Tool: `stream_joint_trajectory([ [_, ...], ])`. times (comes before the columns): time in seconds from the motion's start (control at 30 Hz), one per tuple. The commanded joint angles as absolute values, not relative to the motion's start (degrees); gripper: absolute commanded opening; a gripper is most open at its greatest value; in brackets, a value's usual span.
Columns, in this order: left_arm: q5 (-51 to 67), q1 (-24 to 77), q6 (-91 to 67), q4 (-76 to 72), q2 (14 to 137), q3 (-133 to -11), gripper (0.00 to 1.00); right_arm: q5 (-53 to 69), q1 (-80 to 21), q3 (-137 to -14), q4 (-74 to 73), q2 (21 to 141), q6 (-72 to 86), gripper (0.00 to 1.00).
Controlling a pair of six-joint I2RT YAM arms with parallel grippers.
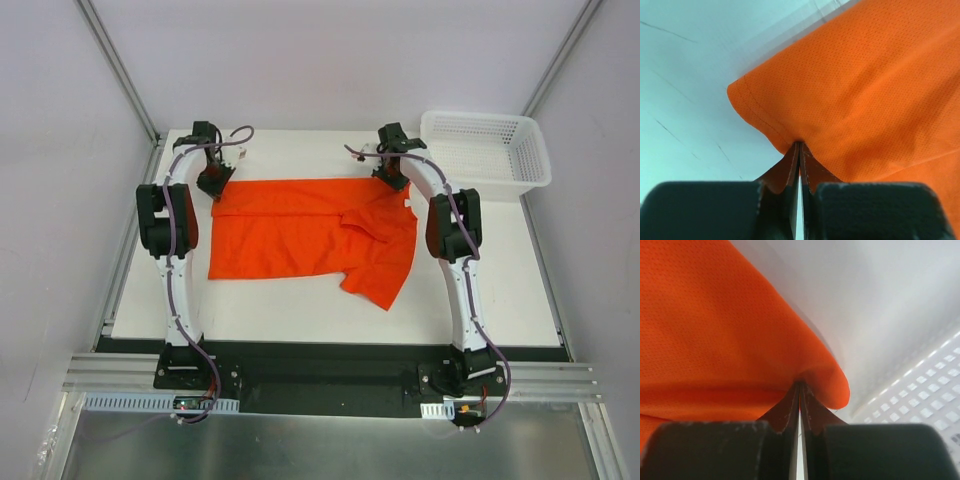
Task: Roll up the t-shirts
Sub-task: Fold the T-shirt at the center of the board.
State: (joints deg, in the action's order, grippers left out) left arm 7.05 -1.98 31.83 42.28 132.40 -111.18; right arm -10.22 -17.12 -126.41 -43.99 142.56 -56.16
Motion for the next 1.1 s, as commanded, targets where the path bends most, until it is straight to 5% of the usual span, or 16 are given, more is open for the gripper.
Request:
stream_joint_trajectory([
  [0.0, 6.1, -2.8, 29.4, 43.2, 132.7, -116.2, 0.00, -10.8, -16.9, -129.6, -42.1, 140.1, -57.5, 0.05],
  [0.17, 9.7, -2.6, 28.0, 43.3, 127.1, -116.5, 0.01, -6.9, -16.5, -122.0, -41.9, 130.3, -54.4, 0.20],
  [0.27, 11.6, -2.5, 27.1, 43.7, 123.7, -114.4, 0.09, -4.7, -16.2, -119.2, -44.3, 126.0, -52.8, 0.37],
  [0.37, 13.3, -2.0, 26.3, 44.3, 121.2, -112.1, 0.20, -2.8, -16.0, -116.6, -46.2, 123.3, -51.5, 0.42],
  [0.6, 25.2, -0.1, 23.1, 48.7, 116.8, -108.5, 0.43, 6.1, -16.3, -101.7, -47.1, 114.9, -51.5, 0.48],
  [1.07, 44.2, 9.2, 8.6, 49.9, 121.8, -107.7, 0.49, 13.5, -21.8, -82.6, -40.8, 104.2, -61.6, 0.57],
])
